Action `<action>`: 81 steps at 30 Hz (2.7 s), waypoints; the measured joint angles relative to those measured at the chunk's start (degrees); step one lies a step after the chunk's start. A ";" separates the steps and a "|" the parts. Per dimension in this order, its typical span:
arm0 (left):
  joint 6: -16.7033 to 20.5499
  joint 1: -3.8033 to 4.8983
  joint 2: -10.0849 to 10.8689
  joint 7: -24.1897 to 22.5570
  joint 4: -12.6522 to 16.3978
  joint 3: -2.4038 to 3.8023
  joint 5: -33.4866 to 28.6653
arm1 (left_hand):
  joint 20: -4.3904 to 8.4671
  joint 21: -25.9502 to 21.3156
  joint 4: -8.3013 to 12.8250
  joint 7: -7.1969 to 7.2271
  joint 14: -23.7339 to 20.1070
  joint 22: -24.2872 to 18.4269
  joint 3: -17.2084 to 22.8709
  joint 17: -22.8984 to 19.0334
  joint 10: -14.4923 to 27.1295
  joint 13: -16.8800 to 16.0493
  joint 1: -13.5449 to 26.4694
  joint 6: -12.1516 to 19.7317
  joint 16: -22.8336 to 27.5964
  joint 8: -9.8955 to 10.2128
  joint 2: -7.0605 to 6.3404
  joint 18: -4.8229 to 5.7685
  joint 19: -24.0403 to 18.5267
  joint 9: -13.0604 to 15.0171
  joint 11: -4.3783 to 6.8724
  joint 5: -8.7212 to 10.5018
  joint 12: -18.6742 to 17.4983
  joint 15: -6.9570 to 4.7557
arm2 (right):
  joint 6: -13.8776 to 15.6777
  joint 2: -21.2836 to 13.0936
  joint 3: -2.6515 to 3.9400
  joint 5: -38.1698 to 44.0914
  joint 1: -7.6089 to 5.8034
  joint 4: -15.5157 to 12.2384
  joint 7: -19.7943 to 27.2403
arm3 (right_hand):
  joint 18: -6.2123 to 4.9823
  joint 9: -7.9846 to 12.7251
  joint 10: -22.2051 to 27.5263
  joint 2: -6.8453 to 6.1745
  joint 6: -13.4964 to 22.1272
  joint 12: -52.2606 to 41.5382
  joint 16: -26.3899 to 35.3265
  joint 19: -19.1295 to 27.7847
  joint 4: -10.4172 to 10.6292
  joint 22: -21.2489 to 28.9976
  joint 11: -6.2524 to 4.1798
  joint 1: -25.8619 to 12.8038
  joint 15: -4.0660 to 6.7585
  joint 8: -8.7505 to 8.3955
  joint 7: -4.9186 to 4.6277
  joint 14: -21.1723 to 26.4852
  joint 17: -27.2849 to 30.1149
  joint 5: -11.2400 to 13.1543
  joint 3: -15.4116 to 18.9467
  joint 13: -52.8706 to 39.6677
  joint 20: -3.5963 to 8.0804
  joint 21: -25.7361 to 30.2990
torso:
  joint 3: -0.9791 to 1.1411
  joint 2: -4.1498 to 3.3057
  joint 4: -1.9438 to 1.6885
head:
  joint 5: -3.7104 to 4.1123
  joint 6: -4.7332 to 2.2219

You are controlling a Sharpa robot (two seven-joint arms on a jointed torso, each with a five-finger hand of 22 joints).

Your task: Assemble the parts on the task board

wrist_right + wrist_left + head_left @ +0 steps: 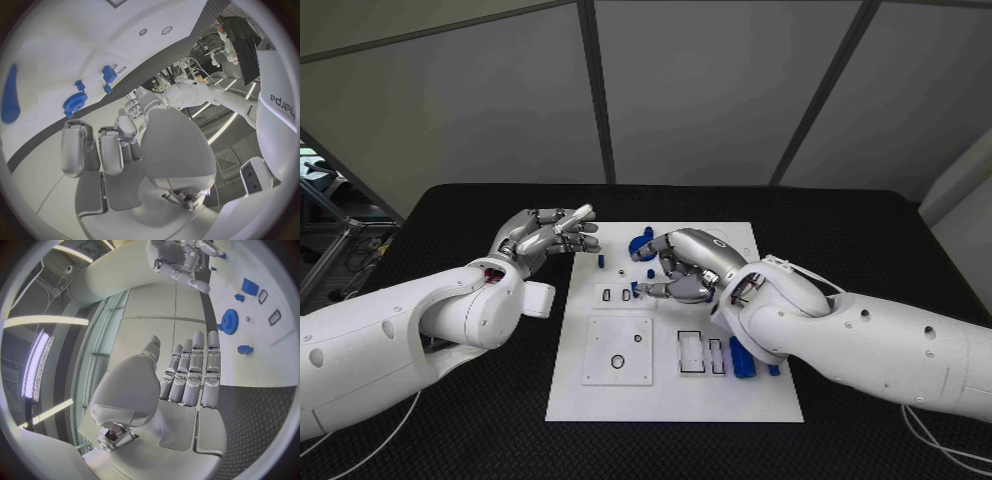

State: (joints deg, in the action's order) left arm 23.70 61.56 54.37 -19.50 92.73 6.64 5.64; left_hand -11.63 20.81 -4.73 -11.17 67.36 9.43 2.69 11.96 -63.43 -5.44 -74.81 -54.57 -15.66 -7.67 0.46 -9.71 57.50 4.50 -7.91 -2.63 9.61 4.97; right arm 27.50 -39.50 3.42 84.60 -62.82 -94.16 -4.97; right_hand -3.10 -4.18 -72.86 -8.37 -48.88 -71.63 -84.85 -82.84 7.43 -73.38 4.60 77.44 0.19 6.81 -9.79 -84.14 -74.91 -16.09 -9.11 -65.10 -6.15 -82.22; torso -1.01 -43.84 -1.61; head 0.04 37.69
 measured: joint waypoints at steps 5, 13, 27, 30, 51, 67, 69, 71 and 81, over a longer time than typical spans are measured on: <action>-2.22 0.32 0.52 5.49 -1.24 0.00 7.17 | 3.88 7.61 -0.08 2.08 10.57 4.20 -0.55 7.53 -6.29 -2.76 0.01 -4.11 -12.45 -1.93 0.01 0.00 8.66 1.14 2.97 0.00 4.58 -3.68 | 0.02 -3.59 3.14 -4.31 -0.41 -1.00 2.35 | -0.52 -0.15 2.08 0.97 -0.89 2.35 2.55 2.54 0.00 4.74 -0.24 0.97 0.00 1.02 0.32 0.00 0.26 -1.05 0.31 2.59 0.27 2.84 | 0.03 0.43 -0.01 | -0.32 0.04; -11.30 3.38 -0.97 20.89 -2.35 0.04 23.09 | 6.60 32.18 -1.72 3.25 16.07 29.05 -0.75 49.84 -5.56 -10.58 3.09 -4.23 -52.74 -4.86 0.31 0.27 18.73 3.58 4.31 -0.23 14.07 -5.68 | -0.05 -7.04 7.19 -18.81 -2.65 3.08 4.64 | -2.27 -0.28 4.40 1.98 -1.78 6.44 6.51 5.57 -0.54 12.74 -0.72 1.97 0.22 2.20 0.70 0.22 4.75 -2.89 -0.23 7.32 0.85 7.81 | 0.20 1.52 0.17 | -0.90 0.18; -24.14 11.69 -8.78 42.39 -6.93 -4.22 42.84 | 8.84 56.63 -11.47 6.98 16.59 60.06 -10.40 62.99 -7.88 -47.16 10.33 -3.04 -67.77 -18.37 0.96 7.13 24.22 14.29 7.69 -0.23 53.00 -8.16 | -0.29 -7.26 7.88 -31.24 -4.85 7.47 6.90 | -2.25 -0.27 4.81 1.98 -1.86 7.15 7.47 5.97 -0.55 14.33 -0.71 1.97 0.22 2.67 0.78 0.22 5.68 -4.40 -0.24 8.40 0.84 8.91 | 0.74 3.02 0.12 | -1.64 1.46; -25.52 12.91 -10.65 44.54 -8.41 -5.50 45.69 | 8.84 57.31 -11.63 6.90 16.59 61.08 -12.29 62.99 -7.40 -49.24 10.47 -1.65 -67.77 -20.13 1.75 7.04 24.22 16.25 7.71 -0.23 54.78 -8.16 | -0.36 -6.89 7.88 -32.00 -4.97 8.07 7.05 | -2.26 -0.27 4.81 1.98 -1.86 7.15 7.52 5.97 -0.55 14.35 -0.71 1.97 0.22 2.73 0.78 0.22 5.67 -4.50 -0.24 8.50 0.84 9.02 | 0.84 3.17 0.09 | -1.70 1.71; -31.60 14.67 -17.79 49.08 -14.18 -8.29 52.51 | 8.85 58.75 -11.46 7.08 16.59 63.78 -13.52 62.98 -7.21 -50.91 9.27 -0.69 -67.76 -21.68 2.95 4.97 24.61 18.60 7.67 -0.22 55.74 -8.15 | -0.57 -5.56 7.90 -33.57 -5.10 9.49 7.06 | -2.25 -0.15 4.80 1.98 -1.86 7.59 7.78 5.96 -0.69 14.61 -0.71 1.97 0.22 2.73 0.78 0.21 5.80 -5.71 -0.38 8.91 0.84 9.30 | 0.72 2.88 0.08 | -1.85 2.35; -34.38 14.68 -19.88 49.37 -15.43 -8.34 53.04 | 8.85 59.19 -11.14 7.08 16.59 64.29 -13.83 62.98 -7.21 -51.13 8.89 -0.69 -67.76 -22.34 3.33 4.97 24.60 19.37 7.67 -0.22 56.02 -8.15 | -0.56 -4.92 7.90 -33.65 -5.10 10.01 6.93 | -2.24 -0.10 4.80 1.98 -1.86 7.59 7.78 5.96 -0.69 14.84 -0.71 1.97 0.22 2.73 0.78 0.21 5.87 -6.03 -0.38 9.11 0.84 9.52 | 0.73 2.79 0.10 | -1.85 2.99; -34.66 14.68 -19.96 49.39 -15.50 -8.34 53.06 | 8.85 59.19 -11.14 7.08 16.58 64.47 -13.83 62.97 -7.21 -51.24 8.67 -0.70 -67.76 -22.56 3.56 4.97 24.60 19.54 7.67 -0.22 56.02 -8.15 | -0.56 -4.90 7.90 -33.65 -5.10 10.03 6.91 | -2.24 -0.10 4.80 1.98 -1.86 7.59 7.78 5.96 -0.69 14.84 -0.71 1.97 0.22 2.73 0.78 0.21 5.87 -6.03 -0.38 9.11 0.84 9.52 | 0.74 2.77 0.11 | -1.88 3.12; -34.98 14.68 -20.02 49.41 -15.56 -8.34 53.08 | 8.85 59.42 -11.14 7.10 16.58 64.59 -13.83 62.97 -7.21 -51.29 8.67 -0.68 -67.76 -22.56 3.56 4.97 24.60 19.64 7.67 -0.22 56.02 -8.14 | -0.55 -4.83 7.90 -33.64 -5.10 10.07 6.89 | -2.24 -0.10 4.80 1.98 -1.86 7.59 7.78 5.96 -0.69 14.84 -0.71 1.97 0.22 2.73 0.78 0.21 5.87 -6.03 -0.38 9.11 0.84 9.52 | 0.74 2.77 0.11 | -1.88 3.22; -36.39 14.69 -20.26 49.47 -15.94 -8.36 53.15 | 9.06 59.64 -10.99 7.07 16.58 64.97 -13.99 62.97 -7.21 -51.58 8.14 -0.28 -67.76 -22.96 4.08 4.97 24.80 20.17 7.67 -0.22 56.24 -8.14 | -0.55 -4.63 7.90 -33.63 -5.10 10.18 6.84 | -2.23 -0.10 4.80 1.98 -1.86 7.59 7.78 5.96 -0.69 14.89 -0.71 1.97 0.22 2.73 0.78 0.21 5.86 -6.03 -0.38 9.11 0.84 9.52 | 0.72 2.74 0.09 | -1.79 3.53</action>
State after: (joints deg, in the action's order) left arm -12.69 76.25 34.11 29.97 76.79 -1.72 58.78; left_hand -2.57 80.46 -15.72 -4.10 83.95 74.40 -11.30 74.93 -70.64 -57.01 -66.67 -54.86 -83.42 -30.63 4.54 -4.74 82.30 24.67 -0.23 -2.85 65.85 -3.17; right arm 26.96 -44.13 11.32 50.97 -67.92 -83.98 1.87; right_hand -5.34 -4.28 -68.06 -6.40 -50.74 -64.05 -77.07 -76.88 6.75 -58.49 3.89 79.40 0.41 9.54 -9.01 -83.93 -69.05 -22.12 -9.49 -55.99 -5.32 -72.70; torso -0.29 -41.09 -1.52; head -1.74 41.22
